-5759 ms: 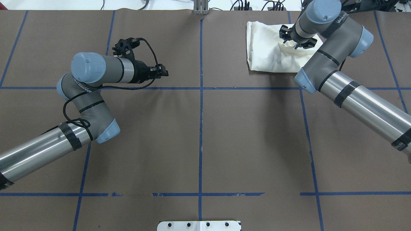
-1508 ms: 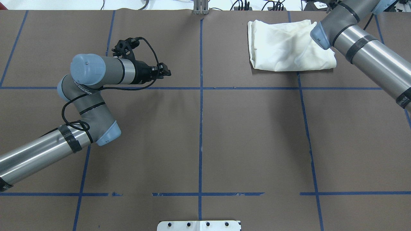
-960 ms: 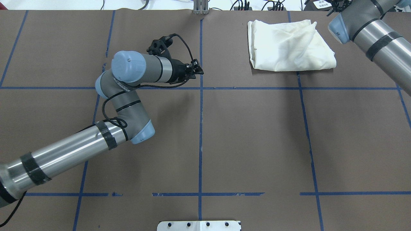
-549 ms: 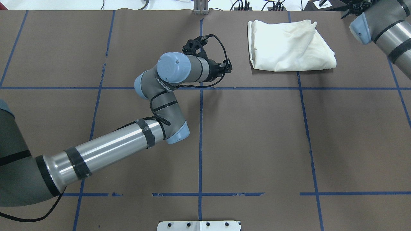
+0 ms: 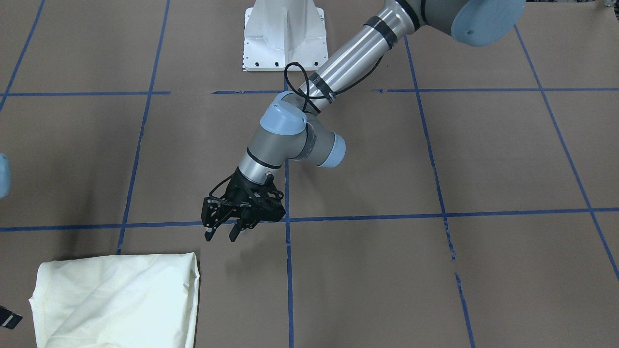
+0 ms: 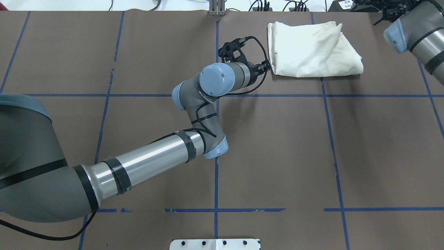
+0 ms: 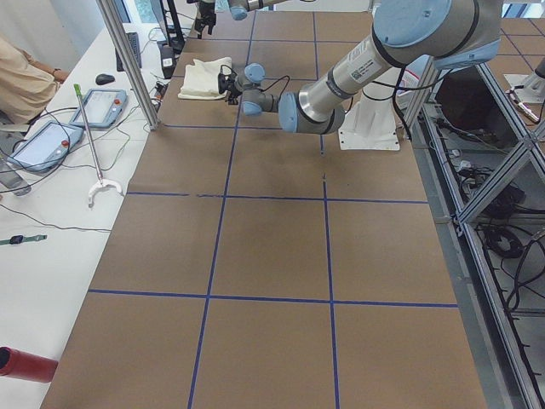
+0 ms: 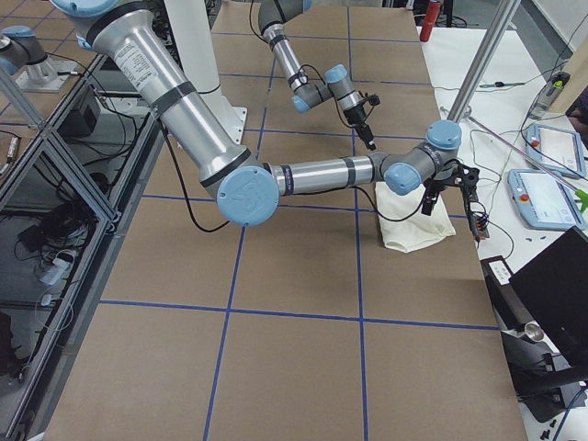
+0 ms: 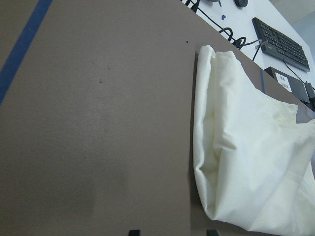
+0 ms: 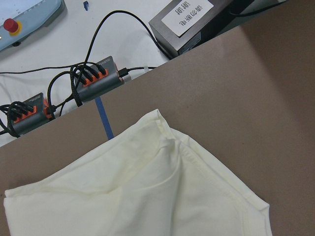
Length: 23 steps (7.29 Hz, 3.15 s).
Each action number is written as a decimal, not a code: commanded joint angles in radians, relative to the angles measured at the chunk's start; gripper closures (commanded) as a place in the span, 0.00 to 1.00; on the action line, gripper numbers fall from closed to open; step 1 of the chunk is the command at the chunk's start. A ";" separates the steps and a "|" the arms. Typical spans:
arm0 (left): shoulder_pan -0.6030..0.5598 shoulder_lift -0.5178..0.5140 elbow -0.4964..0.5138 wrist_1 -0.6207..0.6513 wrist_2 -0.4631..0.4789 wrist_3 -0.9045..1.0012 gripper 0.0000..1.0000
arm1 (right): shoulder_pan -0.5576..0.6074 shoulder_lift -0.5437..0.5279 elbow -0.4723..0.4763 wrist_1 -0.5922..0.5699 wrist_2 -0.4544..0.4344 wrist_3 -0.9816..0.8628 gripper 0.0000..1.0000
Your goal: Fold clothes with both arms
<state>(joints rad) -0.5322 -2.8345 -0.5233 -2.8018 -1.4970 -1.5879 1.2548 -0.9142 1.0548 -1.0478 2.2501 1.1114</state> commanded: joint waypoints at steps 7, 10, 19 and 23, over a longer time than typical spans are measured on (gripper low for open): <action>-0.298 0.255 -0.444 0.282 -0.301 0.320 0.37 | -0.027 -0.078 0.130 -0.008 -0.018 -0.039 0.00; -0.506 0.487 -0.576 0.311 -0.495 0.611 0.37 | -0.112 -0.075 0.178 -0.014 -0.044 0.013 0.00; -1.029 0.659 -0.583 1.009 -0.665 1.690 0.35 | 0.151 -0.575 0.797 -0.629 0.057 -0.844 0.00; -1.034 0.874 -0.916 1.295 -0.871 1.658 0.00 | 0.210 -0.651 0.786 -0.706 0.051 -1.044 0.00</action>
<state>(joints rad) -1.5693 -1.9923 -1.3228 -1.6755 -2.3536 0.0799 1.4617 -1.5560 1.8520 -1.7493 2.3032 0.0788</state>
